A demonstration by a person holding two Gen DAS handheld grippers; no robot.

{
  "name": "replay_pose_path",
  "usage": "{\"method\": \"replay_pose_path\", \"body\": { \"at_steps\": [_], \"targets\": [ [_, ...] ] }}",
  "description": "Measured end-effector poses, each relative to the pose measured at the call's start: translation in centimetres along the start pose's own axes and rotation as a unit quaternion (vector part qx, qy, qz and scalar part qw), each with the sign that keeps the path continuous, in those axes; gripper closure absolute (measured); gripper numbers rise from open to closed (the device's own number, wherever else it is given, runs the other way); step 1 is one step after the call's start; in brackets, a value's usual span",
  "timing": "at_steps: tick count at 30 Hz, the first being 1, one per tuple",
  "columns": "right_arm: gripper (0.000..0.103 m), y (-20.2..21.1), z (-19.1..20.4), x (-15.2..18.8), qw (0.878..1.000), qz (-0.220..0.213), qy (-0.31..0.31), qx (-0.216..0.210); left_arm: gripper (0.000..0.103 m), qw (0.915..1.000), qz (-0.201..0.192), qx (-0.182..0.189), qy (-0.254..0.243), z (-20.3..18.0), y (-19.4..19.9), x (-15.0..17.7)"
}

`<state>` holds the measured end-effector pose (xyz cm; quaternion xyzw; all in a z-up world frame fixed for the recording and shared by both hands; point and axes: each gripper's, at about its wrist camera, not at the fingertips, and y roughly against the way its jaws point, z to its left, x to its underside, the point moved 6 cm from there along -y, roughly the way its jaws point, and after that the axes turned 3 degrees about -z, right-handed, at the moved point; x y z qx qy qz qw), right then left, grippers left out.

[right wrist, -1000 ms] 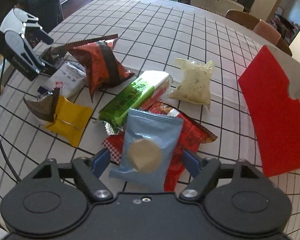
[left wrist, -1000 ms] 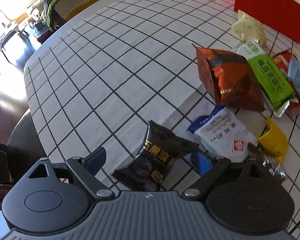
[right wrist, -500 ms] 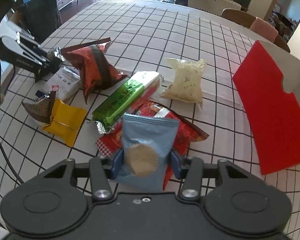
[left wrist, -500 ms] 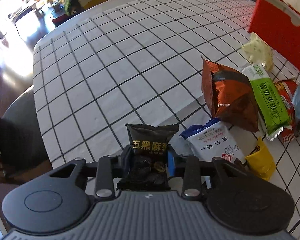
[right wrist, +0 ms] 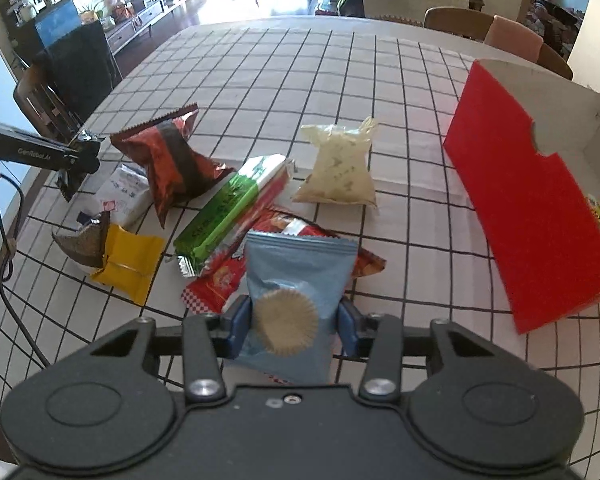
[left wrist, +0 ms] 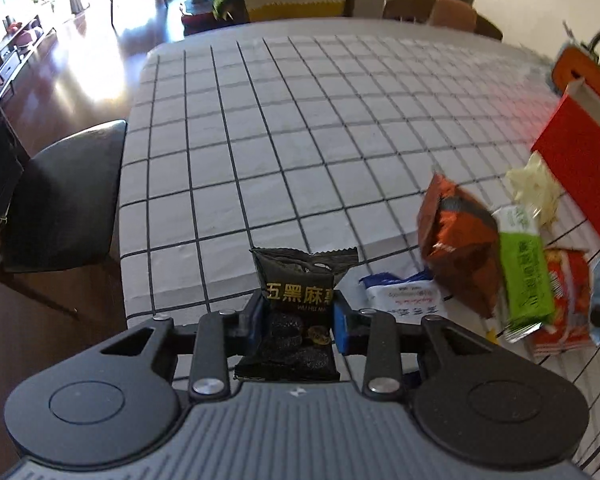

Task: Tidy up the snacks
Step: 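Carry the black packet with the left tool while the right tool carries the blue packet over the box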

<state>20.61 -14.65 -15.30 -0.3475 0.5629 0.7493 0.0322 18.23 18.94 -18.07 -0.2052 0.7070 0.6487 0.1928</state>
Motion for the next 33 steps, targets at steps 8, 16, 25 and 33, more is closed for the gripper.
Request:
{"method": "replay_pose_path", "body": {
  "at_steps": [8, 16, 25, 33],
  "targets": [
    [0.059, 3.9, -2.3, -1.0, 0.999, -0.038, -0.001, -0.019, 0.07, 0.9988, -0.037, -0.001, 0.033, -2.8, 4.3, -1.1],
    [0.059, 7.5, -5.9, -3.2, 0.997, -0.069, -0.001, -0.032, 0.07, 0.997, -0.068, -0.002, 0.036, -8.4, 7.9, -3.5],
    [0.059, 9.8, -12.2, -5.6, 0.995, -0.095, -0.003, -0.03, 0.07, 0.9957, -0.09, 0.011, 0.021, -16.4, 9.1, -6.9],
    [0.059, 10.1, -18.4, -6.9, 0.995, -0.101, -0.011, -0.019, 0.07, 0.9959, -0.086, 0.026, 0.008, -23.9, 7.4, -10.5]
  ]
}}
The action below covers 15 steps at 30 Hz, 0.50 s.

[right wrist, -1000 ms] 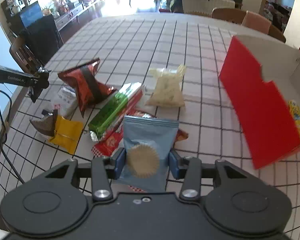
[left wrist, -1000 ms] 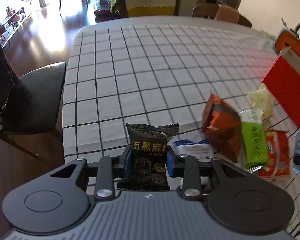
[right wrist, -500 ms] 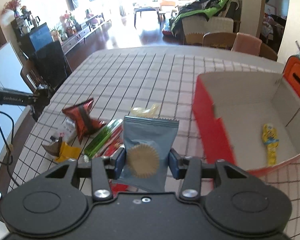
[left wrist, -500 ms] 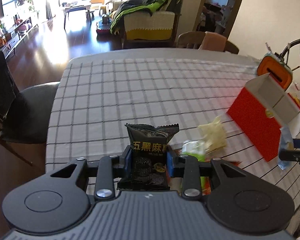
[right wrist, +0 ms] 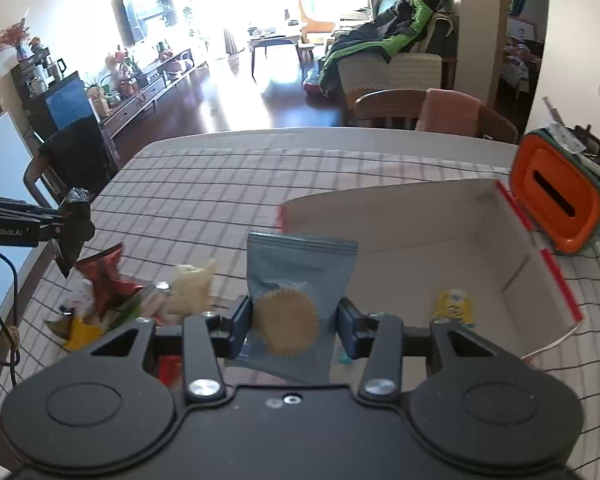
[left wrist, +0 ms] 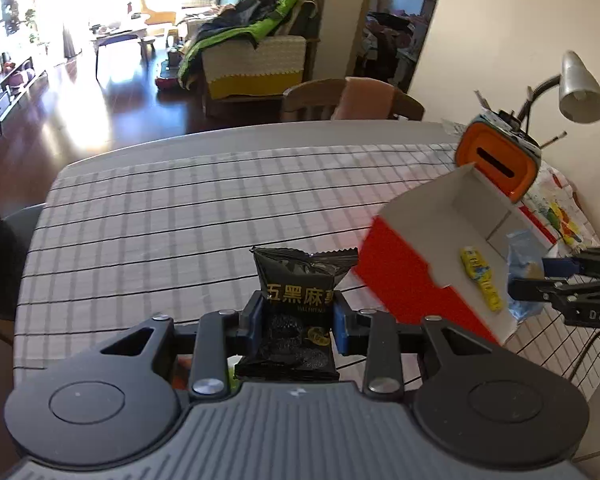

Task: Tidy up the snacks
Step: 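Carry the black packet with the left tool while the right tool carries the blue packet over the box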

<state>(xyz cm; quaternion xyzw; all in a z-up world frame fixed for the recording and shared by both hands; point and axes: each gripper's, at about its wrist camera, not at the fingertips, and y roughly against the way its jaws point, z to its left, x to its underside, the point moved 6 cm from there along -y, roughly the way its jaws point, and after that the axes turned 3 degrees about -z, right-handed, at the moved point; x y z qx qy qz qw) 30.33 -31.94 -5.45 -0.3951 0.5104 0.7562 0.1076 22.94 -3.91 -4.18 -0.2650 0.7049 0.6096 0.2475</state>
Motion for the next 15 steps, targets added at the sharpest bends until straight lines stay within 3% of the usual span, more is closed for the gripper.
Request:
{"method": "replay_pose_path", "body": {
  "at_steps": [15],
  "targets": [
    [0.059, -1.0, -10.2, 0.0, 0.999, 0.021, 0.01, 0.037, 0.07, 0.9989, 0.032, 0.024, -0.025, -13.0, -5.7, -2.5]
  ]
}}
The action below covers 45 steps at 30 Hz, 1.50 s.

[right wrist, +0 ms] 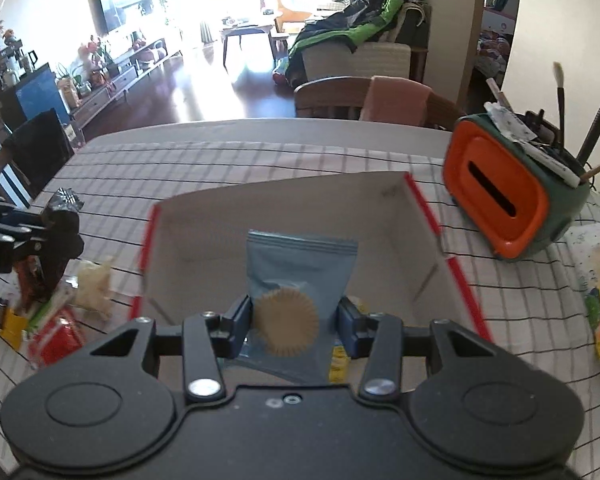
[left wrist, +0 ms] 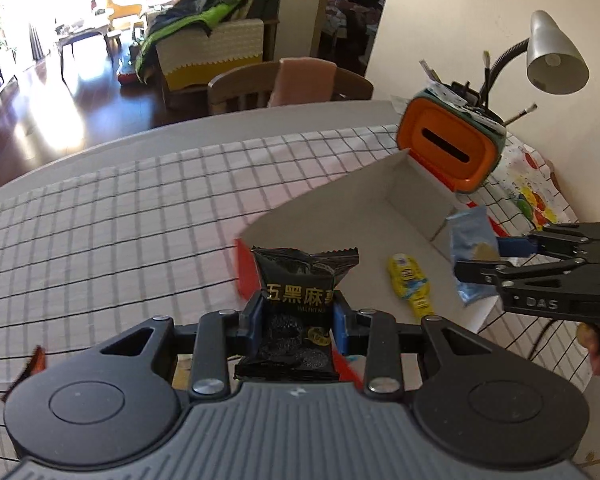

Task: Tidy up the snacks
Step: 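Carry the black packet with the left tool while the right tool carries the blue packet over the box, then open the left tool to drop the black packet into the box while the right tool releases the blue packet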

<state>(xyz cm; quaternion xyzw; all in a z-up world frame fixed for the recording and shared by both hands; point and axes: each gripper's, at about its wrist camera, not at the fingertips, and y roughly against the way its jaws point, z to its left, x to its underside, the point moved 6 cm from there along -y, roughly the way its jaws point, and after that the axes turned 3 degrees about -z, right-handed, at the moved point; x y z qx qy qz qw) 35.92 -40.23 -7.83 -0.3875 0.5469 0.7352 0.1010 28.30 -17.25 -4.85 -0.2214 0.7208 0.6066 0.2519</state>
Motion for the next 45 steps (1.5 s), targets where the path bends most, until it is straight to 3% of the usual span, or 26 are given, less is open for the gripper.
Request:
{"method": "replay_pose_path", "body": {
  "at_steps": [9, 18, 27, 35, 40, 45],
  "targets": [
    [0.059, -2.5, -3.7, 0.2, 0.999, 0.04, 0.026, -0.002, 0.07, 0.9986, 0.051, -0.012, 0.009, -4.4, -5.1, -0.8],
    [0.059, -5.8, -4.6, 1.1, 0.995, 0.084, 0.046, -0.028, 0.07, 0.9933, 0.109, -0.034, 0.018, -6.6, -10.1, -1.0],
    [0.059, -8.6, -4.5, 1.8, 0.99, 0.121, 0.063, -0.034, 0.07, 0.9872, 0.148, -0.06, 0.005, -7.4, -13.6, -1.4],
    [0.059, -10.0, -4.9, 2.3, 0.985, 0.156, 0.065, -0.037, 0.07, 0.9757, 0.209, -0.063, 0.022, -6.7, -16.2, -1.0],
    [0.059, -10.1, -5.2, 2.4, 0.985, 0.16, 0.059, -0.031, 0.07, 0.9716, 0.227, -0.061, 0.027, -6.3, -16.8, -0.5],
    [0.058, -9.7, -5.6, 2.4, 0.987, 0.152, 0.046, -0.032, 0.069, 0.9741, 0.22, -0.044, 0.024, -6.9, -16.6, -0.6]
  ]
}}
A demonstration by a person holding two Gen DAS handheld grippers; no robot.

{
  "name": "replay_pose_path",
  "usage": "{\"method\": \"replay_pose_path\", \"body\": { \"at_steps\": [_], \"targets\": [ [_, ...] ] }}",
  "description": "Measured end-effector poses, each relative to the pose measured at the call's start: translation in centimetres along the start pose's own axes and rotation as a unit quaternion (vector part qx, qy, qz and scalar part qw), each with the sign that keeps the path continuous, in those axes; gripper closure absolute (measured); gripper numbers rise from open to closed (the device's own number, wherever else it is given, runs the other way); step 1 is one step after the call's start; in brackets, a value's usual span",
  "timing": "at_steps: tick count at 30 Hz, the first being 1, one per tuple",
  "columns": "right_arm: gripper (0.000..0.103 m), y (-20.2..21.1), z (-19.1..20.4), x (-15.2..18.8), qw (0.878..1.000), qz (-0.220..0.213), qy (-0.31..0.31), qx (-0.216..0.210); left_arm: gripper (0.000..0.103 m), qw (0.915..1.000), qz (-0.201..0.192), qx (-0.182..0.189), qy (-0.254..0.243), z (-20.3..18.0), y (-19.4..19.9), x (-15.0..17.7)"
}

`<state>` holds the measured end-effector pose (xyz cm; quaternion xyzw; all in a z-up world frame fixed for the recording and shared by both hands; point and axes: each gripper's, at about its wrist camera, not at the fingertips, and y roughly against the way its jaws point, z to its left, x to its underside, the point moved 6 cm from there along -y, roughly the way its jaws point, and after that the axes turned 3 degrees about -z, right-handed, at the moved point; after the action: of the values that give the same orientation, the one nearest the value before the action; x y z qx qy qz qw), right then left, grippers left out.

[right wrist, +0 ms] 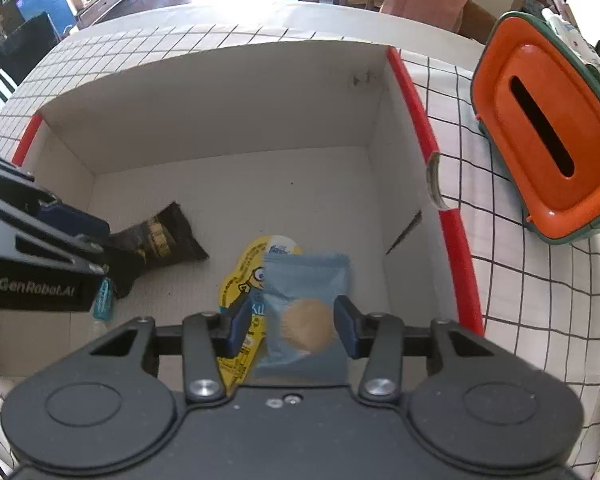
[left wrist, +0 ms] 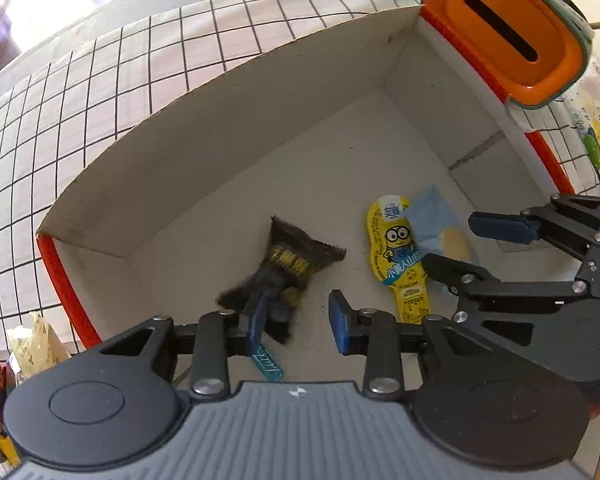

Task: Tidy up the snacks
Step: 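Open the left tool to drop the black packet into the box while the right tool releases the blue packet, then move both open tools away from the box back toward the snack pile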

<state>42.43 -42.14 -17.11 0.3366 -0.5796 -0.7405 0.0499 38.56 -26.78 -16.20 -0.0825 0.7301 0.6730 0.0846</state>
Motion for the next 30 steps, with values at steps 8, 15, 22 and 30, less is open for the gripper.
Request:
{"method": "replay_pose_path", "body": {
  "at_steps": [8, 15, 22, 30],
  "targets": [
    [0.055, 2.6, 0.1, 0.6, 0.999, -0.03, -0.024, -0.008, 0.059, 0.9989, -0.04, 0.023, -0.006, 0.0, 2.0, 0.6],
    [0.052, 5.2, 0.8, 0.4, 0.997, -0.062, -0.042, -0.015, 0.057, 0.9969, -0.07, 0.037, -0.004, 0.6, 4.0, 1.4],
    [0.04, 8.1, 1.6, 0.8, 0.993, -0.097, -0.057, -0.018, 0.057, 0.9935, -0.104, 0.042, -0.014, 0.8, 6.7, 2.8],
    [0.025, 11.2, 3.1, 1.1, 0.988, -0.139, -0.069, -0.023, 0.052, 0.9877, -0.144, 0.055, -0.024, 1.7, 9.5, 4.7]
  ]
}}
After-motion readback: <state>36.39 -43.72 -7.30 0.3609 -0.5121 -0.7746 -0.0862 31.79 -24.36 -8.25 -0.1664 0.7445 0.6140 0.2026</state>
